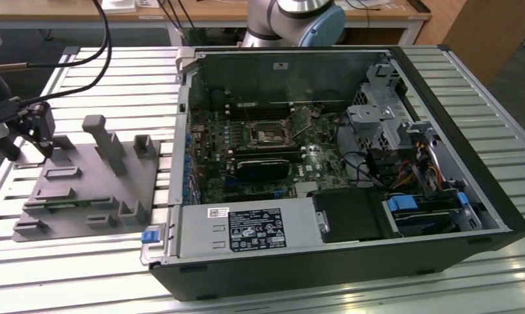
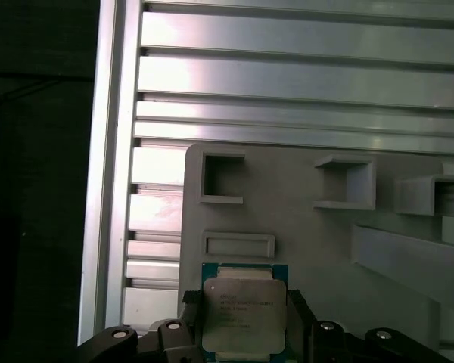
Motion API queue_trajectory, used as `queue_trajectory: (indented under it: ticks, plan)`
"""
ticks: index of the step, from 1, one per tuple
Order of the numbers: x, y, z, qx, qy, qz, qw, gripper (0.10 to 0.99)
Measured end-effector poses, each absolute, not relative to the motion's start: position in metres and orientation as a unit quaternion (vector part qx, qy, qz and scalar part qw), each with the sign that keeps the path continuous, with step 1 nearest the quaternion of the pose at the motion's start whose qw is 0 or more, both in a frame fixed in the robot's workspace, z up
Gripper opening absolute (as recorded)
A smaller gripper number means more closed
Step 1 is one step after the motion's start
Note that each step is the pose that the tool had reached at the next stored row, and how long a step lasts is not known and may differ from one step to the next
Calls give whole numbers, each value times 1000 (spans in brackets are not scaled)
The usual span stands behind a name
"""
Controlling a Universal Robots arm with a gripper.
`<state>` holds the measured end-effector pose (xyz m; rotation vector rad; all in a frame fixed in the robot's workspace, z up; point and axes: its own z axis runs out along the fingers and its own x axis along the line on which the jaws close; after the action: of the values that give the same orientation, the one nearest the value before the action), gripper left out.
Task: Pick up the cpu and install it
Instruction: 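Pick up the cpu and move it towards the insertion slot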
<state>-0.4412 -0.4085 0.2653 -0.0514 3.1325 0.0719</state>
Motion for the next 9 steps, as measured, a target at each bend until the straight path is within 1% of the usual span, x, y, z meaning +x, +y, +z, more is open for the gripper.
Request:
queue_trajectory:
  ticks: [9]
  plan:
    - [-441,-408,269,-16,1000,23,4,533]
